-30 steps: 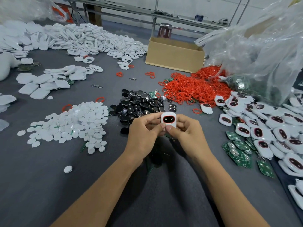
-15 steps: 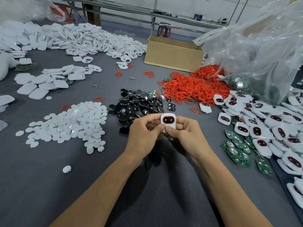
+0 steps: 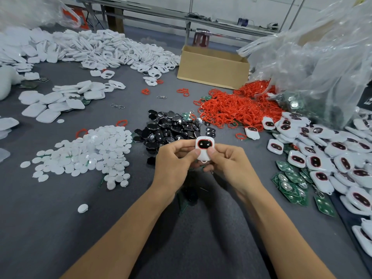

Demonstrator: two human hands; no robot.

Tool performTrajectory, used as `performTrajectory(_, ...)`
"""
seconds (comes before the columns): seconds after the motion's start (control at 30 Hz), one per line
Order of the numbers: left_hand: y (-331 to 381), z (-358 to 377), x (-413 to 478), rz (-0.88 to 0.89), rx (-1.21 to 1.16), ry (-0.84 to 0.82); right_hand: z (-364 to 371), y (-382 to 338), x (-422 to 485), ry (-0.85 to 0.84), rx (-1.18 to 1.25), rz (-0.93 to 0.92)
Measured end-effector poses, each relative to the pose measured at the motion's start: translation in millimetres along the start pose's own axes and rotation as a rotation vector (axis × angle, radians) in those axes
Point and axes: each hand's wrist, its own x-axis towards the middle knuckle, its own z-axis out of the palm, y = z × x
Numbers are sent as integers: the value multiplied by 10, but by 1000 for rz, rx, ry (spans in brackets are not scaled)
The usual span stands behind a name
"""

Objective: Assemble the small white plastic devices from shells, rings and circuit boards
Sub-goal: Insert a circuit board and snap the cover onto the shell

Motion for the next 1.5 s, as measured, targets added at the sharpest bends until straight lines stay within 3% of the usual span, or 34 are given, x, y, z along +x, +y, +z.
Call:
performTrajectory(0.17,-19,12,-10,16,-11,-12,-17,11,7,70,-160,-45)
performTrajectory(0.4,-28,12,-33,90,342,-108,-42,35,-7,13,-489,-76)
performTrajectory(0.5,-18,8,-47,165,529,-133,-62,36,-18,26,-509,-112)
performTrajectory(0.83,21,10,-88,274,436,-88,39,18,-57,123,-298,-191)
performTrajectory(1.0,31,2,-100,250,371,-96,76,16,-71,160,-351,-278)
performTrajectory(1.13,13,27,-53,174,295,-97,57,29,-13,131,-396,-245)
performTrajectory(1.27,-11,36,-36,149,270,-53,30,66,12,170,-264,-152)
performTrajectory(1.4,-5,17,-19,100,200,7,-200,-23,50,498,144,-62)
performTrajectory(1.5,-2,8,-29,91,189,-3,-442,-84,67,649,294,-15)
